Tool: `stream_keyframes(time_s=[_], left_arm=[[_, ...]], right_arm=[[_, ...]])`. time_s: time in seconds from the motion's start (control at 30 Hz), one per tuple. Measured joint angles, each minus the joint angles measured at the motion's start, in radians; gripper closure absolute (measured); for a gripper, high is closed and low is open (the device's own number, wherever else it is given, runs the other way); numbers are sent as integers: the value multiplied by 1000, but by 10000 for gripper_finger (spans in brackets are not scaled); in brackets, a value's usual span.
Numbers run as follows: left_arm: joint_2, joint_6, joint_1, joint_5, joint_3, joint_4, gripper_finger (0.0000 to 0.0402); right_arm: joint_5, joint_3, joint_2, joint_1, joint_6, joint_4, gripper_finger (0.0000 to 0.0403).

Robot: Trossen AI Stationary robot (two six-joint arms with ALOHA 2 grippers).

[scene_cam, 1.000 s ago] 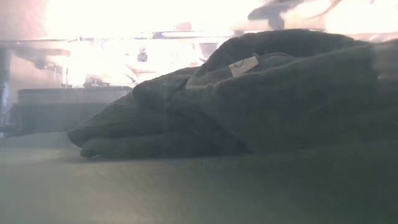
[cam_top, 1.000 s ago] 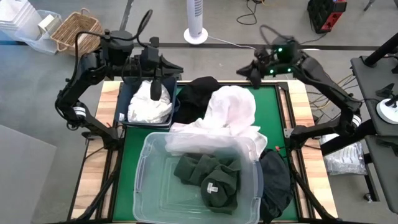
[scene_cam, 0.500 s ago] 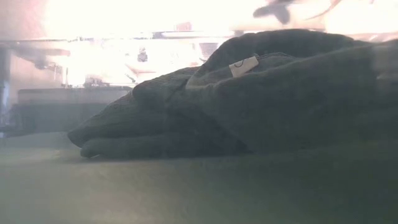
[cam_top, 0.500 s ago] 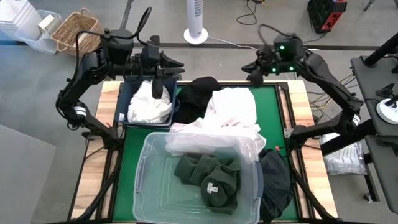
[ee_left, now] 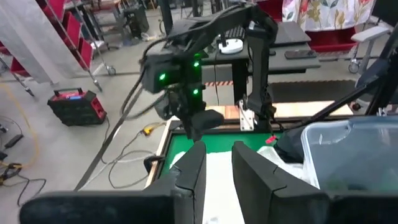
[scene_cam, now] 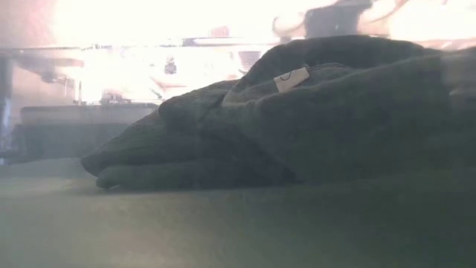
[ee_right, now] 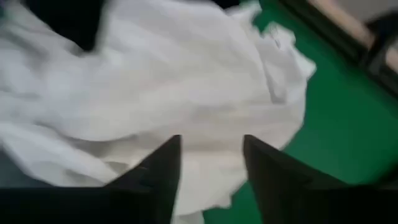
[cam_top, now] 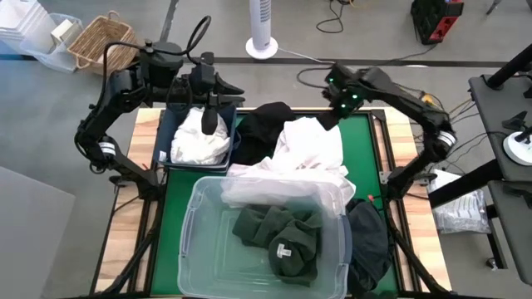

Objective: Sort clothes
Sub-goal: Put the white shirt into the blue laundry bin

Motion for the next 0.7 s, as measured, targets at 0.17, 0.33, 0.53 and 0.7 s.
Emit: stream_keyframes(time_s=[0.17, 0.33, 0.53, 0.7], left_arm=[[0, -11, 0, 0, 0, -43, 342], [0, -34, 0, -1, 0, -83, 342], [-3, -51, 0, -2, 0, -116, 342], [-2, -43, 0, -2, 0, -102, 342]], right_arm=[[30, 0, 101, -6, -4, -33, 140], [31, -15, 140, -29, -69, -39, 60], [32, -153, 29, -42, -120, 40, 29], [14, -366, -143, -42, -4, 278, 28]])
